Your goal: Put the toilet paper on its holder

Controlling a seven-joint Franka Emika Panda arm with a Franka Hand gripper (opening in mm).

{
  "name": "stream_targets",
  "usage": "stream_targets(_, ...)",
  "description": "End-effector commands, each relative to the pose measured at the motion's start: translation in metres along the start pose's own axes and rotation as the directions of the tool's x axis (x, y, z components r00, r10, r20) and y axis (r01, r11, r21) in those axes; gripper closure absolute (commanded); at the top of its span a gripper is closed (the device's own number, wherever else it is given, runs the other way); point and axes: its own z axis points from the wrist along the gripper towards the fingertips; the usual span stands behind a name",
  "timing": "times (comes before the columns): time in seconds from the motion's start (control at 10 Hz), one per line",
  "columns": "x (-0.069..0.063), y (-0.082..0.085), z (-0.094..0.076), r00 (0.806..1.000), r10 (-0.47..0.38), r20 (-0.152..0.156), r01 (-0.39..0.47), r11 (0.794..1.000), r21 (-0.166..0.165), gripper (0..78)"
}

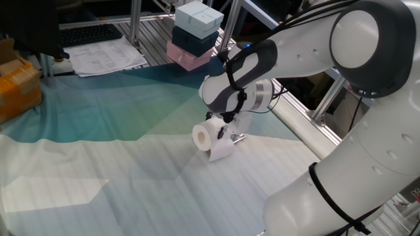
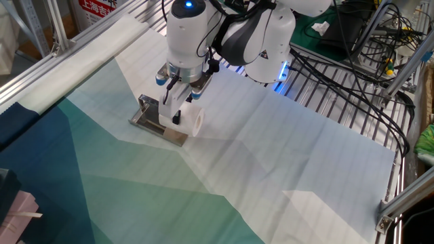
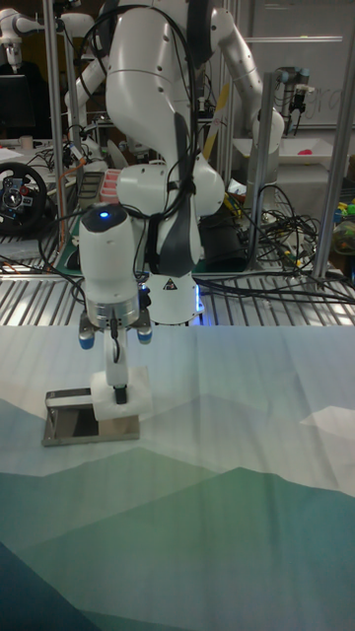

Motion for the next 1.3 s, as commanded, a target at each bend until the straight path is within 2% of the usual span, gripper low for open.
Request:
stream_targets(0.1,-0.0005,0.001,-0.001,0.998,0.055,-0.004,-0.055,0.998,-0.004,76.2)
stream_targets(0.4,-0.0005,0.001,-0.001,0.992,0.122,0.011,-0.122,0.992,-0.01,76.2)
stream_targets(0.7,-0.0005,0.001,-0.001,0.99,0.14,0.001,-0.14,0.99,-0.007,76.2)
stream_targets(0.8,-0.0005,0.001,-0.001,0.987,0.158,0.015,-0.158,0.987,-0.009,76.2)
stream_targets(1.0,-0.0005,0.0009,-0.001,0.99,0.133,0.052,-0.133,0.991,-0.005,76.2)
stream_targets(1.1,-0.0015,-0.0024,-0.0006,0.99,0.135,0.046,-0.135,0.991,-0.006,76.2)
stream_targets(1.3,-0.0034,-0.0079,0.0004,0.99,0.128,0.059,-0.128,0.992,-0.005,76.2)
